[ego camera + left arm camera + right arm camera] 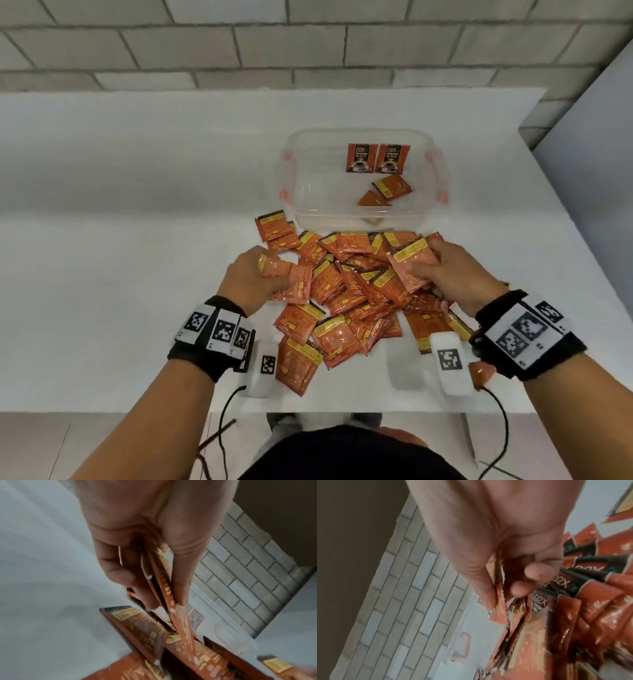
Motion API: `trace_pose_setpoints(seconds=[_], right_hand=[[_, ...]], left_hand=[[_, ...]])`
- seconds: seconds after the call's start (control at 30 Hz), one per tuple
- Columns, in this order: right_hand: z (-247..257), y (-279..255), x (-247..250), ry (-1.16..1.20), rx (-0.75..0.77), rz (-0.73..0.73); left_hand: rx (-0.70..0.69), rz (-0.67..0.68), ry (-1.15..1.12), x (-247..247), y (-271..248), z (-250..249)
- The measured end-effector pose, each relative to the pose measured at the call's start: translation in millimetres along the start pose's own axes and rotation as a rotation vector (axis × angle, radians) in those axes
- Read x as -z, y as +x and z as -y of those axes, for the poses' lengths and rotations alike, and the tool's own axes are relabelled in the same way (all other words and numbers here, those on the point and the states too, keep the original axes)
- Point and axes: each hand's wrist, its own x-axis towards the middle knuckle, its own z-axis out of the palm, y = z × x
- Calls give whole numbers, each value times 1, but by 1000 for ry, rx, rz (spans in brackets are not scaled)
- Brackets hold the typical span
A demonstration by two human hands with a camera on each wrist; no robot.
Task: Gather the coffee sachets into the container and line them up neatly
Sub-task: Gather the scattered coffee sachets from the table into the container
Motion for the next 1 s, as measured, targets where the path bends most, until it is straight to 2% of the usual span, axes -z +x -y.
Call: trace_pose_setpoints(seconds=[0.07, 0.13, 0.23, 0.33, 0.57, 0.77, 0.87, 1.0], right_hand=[[2, -9, -5, 5, -3, 36], [2, -16, -17, -184, -3, 58], [3, -22, -32, -454, -3, 5], [2, -27, -40, -529, -22, -42], [6, -28, -45, -531, -65, -75], [7, -30, -29, -328, -83, -43], [10, -27, -22, -319, -48, 75], [17, -16, -27, -409, -16, 194]], left_hand=[[-30, 28, -20, 4, -1, 4], [-57, 69, -32, 4, -1, 8], [-111, 119, -43, 2, 0, 9], [-109, 156, -90, -2, 4, 12], [-121, 145, -141, -3, 11, 1], [-83, 109, -240, 3, 4, -12], [-79, 178, -165, 0, 8, -14], [-76, 333, 64, -18, 12, -13]])
